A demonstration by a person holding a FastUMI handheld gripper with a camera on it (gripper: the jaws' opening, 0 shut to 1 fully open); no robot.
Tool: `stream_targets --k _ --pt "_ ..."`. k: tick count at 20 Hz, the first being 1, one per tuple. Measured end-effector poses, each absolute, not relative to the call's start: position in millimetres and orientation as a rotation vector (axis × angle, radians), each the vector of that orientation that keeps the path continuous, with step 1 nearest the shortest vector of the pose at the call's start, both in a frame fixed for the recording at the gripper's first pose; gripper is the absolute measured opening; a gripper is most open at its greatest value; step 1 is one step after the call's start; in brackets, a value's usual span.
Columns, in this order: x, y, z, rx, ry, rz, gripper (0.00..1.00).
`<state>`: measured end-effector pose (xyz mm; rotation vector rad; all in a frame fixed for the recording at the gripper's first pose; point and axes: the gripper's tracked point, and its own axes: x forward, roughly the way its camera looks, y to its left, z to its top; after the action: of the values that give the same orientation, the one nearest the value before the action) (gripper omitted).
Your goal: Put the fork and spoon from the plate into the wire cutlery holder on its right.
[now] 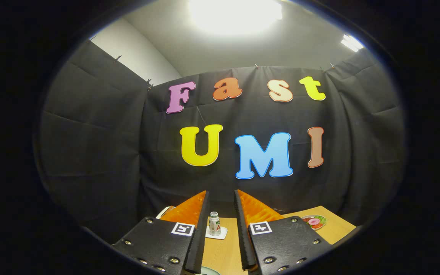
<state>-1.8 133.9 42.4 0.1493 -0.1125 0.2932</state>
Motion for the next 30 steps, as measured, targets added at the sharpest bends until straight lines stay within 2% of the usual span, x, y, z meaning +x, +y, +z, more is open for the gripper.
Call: stream_targets --k 13,30 --pt "-6 121 48 0.152 -0.118 0.225 0.38" --pt "-5 127 28 0.163 -0.063 0.245 0.38"
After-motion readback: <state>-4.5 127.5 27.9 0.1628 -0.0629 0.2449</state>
